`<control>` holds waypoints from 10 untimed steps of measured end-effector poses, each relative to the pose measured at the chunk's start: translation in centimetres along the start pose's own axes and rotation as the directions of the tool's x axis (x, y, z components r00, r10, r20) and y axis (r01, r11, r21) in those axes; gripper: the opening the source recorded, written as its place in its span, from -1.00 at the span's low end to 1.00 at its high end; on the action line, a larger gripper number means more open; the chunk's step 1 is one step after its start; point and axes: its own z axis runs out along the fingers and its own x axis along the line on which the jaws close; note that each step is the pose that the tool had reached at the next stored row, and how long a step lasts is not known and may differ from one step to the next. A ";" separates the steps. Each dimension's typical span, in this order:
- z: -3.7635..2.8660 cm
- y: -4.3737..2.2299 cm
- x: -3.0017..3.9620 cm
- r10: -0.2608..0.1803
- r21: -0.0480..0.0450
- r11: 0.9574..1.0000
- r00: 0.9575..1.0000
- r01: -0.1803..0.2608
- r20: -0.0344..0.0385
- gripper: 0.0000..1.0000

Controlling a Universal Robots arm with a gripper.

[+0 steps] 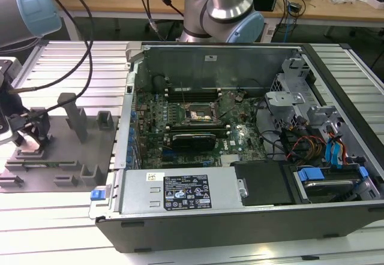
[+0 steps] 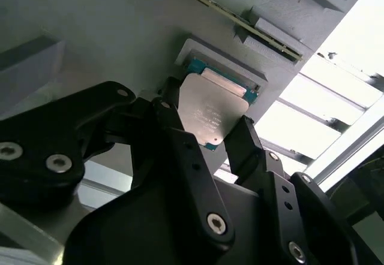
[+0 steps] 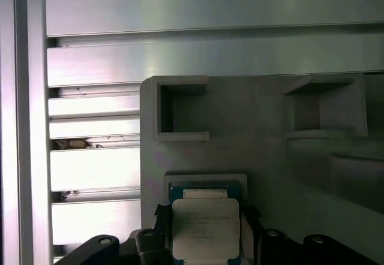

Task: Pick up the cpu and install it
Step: 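Pick up the cpu and move it towards the insertion slot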

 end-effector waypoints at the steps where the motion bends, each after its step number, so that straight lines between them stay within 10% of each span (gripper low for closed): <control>1: -0.22 0.01 0.00 0.000 0.000 1.000 1.000 0.000 0.000 0.09; 6: -1.82 0.10 -0.06 0.000 0.000 1.000 1.000 0.000 0.000 0.09; 8: -5.28 0.28 -0.17 0.000 0.000 1.000 1.000 0.000 0.000 0.09; 10: -5.91 0.31 -0.23 0.000 0.000 1.000 1.000 0.000 0.000 0.09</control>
